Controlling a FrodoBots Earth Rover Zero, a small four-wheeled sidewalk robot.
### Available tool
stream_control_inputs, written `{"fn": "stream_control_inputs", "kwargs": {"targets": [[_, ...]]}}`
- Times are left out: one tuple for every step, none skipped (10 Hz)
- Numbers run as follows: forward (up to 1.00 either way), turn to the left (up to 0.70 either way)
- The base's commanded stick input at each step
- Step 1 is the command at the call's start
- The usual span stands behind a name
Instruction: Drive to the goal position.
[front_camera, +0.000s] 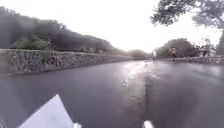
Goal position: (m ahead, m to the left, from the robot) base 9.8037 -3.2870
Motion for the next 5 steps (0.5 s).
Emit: {"fn": "stream_control_inputs", "kwargs": {"targets": [[0.5,-0.5],[0.5,-0.5],[0.5,-0.3],[0.5,0.0],[0.5,-0.14]]}}
